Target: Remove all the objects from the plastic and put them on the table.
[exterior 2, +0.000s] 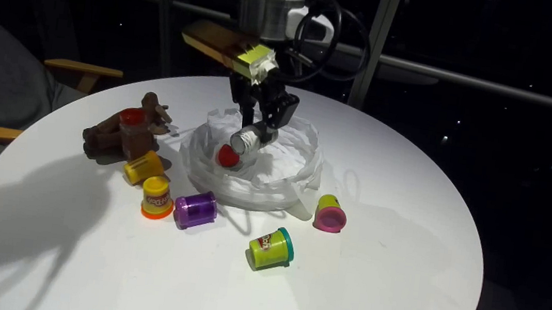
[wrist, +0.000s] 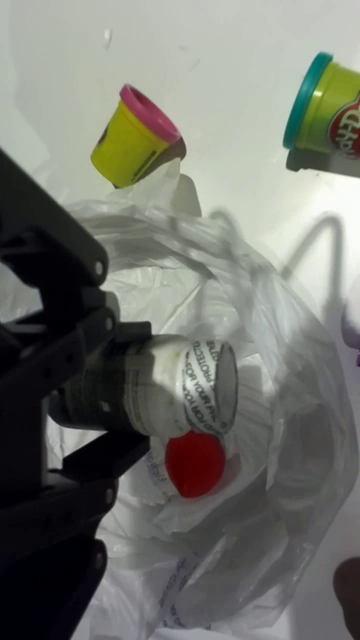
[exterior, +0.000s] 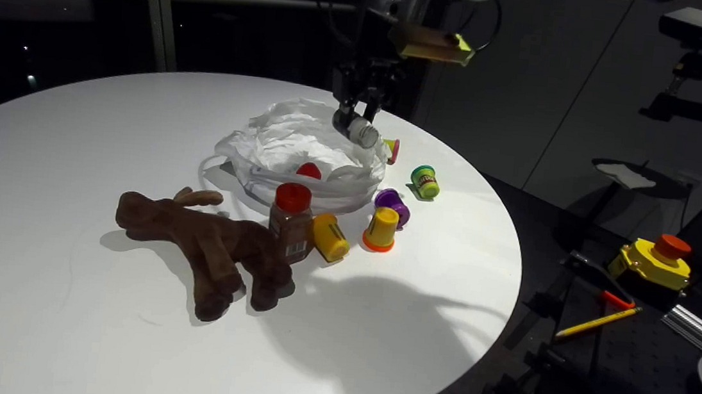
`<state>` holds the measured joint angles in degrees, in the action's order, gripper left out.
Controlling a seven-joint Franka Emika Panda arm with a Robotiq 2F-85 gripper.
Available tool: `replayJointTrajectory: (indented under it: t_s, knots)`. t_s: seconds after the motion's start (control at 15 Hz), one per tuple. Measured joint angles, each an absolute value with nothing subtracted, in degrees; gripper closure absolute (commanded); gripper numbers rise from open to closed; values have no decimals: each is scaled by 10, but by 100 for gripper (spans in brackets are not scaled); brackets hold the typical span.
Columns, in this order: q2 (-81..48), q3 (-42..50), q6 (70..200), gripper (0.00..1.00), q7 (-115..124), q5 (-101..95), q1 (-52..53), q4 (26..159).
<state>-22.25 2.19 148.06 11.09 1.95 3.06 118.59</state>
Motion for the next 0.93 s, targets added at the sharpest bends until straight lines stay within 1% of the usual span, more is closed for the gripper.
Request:
replayJointTrajectory:
  t_s: [0.27,0.47,0.67,0.93]
  knots:
    - [-118,24,1443,79,118,58,9,1267]
    - [-76,31,1439,79,118,86,-12,1318]
    - [-72,38,1439,79,119,108,-28,1350]
    - [-108,35,1442,79,118,109,-31,1365]
